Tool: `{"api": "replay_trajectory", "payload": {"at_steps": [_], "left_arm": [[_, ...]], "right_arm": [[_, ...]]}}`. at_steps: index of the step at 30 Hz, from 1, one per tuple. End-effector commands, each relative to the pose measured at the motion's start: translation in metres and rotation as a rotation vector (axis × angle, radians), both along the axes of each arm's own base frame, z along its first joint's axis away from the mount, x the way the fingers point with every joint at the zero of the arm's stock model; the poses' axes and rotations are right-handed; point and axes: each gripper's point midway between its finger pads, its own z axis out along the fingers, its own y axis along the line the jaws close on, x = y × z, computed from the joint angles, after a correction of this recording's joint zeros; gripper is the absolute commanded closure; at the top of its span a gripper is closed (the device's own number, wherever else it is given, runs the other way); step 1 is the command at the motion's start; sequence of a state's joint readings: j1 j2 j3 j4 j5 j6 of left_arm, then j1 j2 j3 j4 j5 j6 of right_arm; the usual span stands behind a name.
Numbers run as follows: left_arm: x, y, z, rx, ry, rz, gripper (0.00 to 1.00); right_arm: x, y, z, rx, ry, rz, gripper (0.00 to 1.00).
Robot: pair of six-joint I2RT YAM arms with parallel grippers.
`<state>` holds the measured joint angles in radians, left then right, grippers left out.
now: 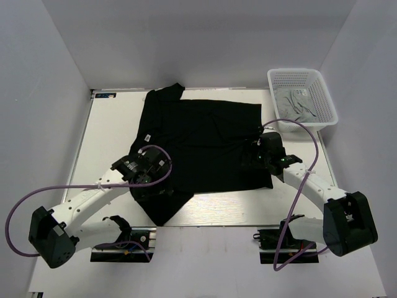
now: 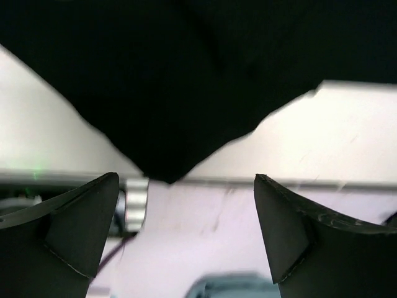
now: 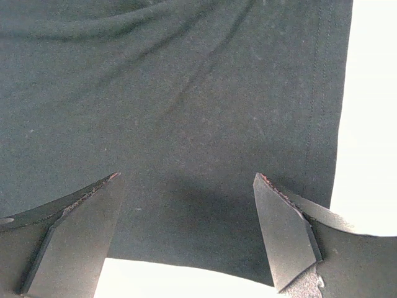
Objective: Fold and stack the t-shirts
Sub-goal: Flatten out the tshirt
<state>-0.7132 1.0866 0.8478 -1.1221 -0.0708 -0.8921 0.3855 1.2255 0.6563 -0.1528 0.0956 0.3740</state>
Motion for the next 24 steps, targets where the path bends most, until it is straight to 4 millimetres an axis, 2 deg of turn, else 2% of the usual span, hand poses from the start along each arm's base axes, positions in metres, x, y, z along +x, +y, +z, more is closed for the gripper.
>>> {"api": "replay_trajectory", "payload": {"at_steps": [1, 2, 3, 5, 6, 7, 8, 9, 10, 11, 12, 13, 15, 16, 19, 20, 24], "left_arm": [[0.055, 0.000, 0.021, 0.047, -0.225, 0.038, 0.00], [0.070, 0.002, 0.024, 0.077, -0.278, 0.060, 0.00], [0.089, -0.009, 0.028, 0.077, -0.313, 0.050, 0.00], [0.113, -0.010, 0.033, 0.132, -0.364, 0.036, 0.00], [0.131, -0.017, 0.044, 0.123, -0.412, 0.051, 0.00], [0.144, -0.018, 0.037, 0.154, -0.414, 0.033, 0.00], [0.153, -0.024, 0.037, 0.147, -0.433, 0.021, 0.00], [0.171, -0.036, 0.042, 0.099, -0.474, 0.020, 0.00], [0.178, -0.042, 0.039, 0.085, -0.466, 0.003, 0.00], [0.184, -0.043, 0.021, 0.130, -0.426, -0.013, 0.00], [0.198, -0.044, 0.027, 0.145, -0.441, 0.008, 0.00], [0.201, -0.027, 0.019, 0.240, -0.412, 0.032, 0.00], [0.214, -0.013, 0.009, 0.358, -0.369, 0.076, 0.00], [0.212, 0.012, 0.009, 0.474, -0.351, 0.113, 0.00], [0.218, 0.038, 0.008, 0.559, -0.342, 0.179, 0.00], [0.215, 0.048, -0.002, 0.591, -0.322, 0.177, 0.00], [0.214, 0.077, -0.017, 0.606, -0.278, 0.239, 0.00]], "right_arm": [[0.010, 0.007, 0.017, 0.030, -0.083, 0.037, 0.10], [0.012, 0.010, 0.019, 0.040, -0.097, 0.043, 0.10], [0.013, 0.015, 0.021, 0.058, -0.105, 0.072, 0.10], [0.016, 0.020, 0.021, 0.064, -0.110, 0.096, 0.10], [0.019, 0.021, 0.021, 0.069, -0.106, 0.092, 0.10], [0.022, 0.021, 0.018, 0.061, -0.103, 0.085, 0.10], [0.024, 0.022, 0.011, 0.055, -0.075, 0.079, 0.10], [0.027, 0.020, 0.009, 0.048, -0.071, 0.061, 0.10], [0.030, 0.020, 0.011, 0.044, -0.066, 0.053, 0.10], [0.030, 0.017, 0.003, 0.025, -0.042, 0.040, 0.10], [0.029, 0.017, -0.002, 0.019, -0.023, 0.037, 0.10], [0.027, 0.014, -0.009, 0.014, -0.007, 0.024, 0.10], [0.026, 0.013, -0.017, 0.006, 0.013, 0.015, 0.10], [0.027, 0.009, -0.021, -0.014, 0.020, 0.000, 0.10], [0.028, 0.003, -0.029, -0.047, 0.041, -0.026, 0.10], [0.030, 0.002, -0.028, -0.049, 0.042, -0.034, 0.10], [0.027, -0.006, -0.039, -0.081, 0.073, -0.064, 0.10]]}}
